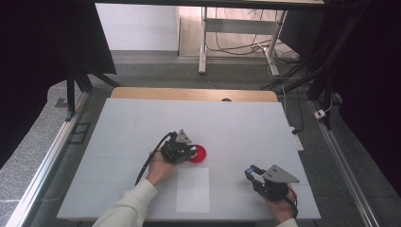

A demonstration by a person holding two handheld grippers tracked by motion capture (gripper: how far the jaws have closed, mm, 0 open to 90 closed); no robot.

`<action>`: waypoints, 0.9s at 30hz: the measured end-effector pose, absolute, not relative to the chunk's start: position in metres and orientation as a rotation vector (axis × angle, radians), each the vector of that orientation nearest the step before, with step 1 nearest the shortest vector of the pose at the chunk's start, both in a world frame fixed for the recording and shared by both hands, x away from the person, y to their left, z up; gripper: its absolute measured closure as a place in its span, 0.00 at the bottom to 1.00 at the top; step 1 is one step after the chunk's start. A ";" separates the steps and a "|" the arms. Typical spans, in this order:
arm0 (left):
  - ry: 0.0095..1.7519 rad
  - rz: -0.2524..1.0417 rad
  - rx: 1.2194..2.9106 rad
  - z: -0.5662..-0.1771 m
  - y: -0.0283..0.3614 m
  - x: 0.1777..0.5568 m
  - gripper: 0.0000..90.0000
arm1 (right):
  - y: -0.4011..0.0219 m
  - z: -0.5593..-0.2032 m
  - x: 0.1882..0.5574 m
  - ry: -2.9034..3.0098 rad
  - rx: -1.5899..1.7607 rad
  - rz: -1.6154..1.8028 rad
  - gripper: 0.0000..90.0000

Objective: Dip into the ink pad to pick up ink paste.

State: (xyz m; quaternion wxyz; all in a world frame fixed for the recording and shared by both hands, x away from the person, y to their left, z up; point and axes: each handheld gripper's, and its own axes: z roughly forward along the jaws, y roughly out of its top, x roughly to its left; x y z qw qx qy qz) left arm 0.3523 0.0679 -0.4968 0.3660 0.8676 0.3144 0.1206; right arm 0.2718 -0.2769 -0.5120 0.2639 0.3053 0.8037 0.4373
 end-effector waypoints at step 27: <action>0.814 0.306 2.122 -0.476 0.079 0.346 0.84 | -0.276 -0.512 0.272 2.174 0.824 1.185 0.72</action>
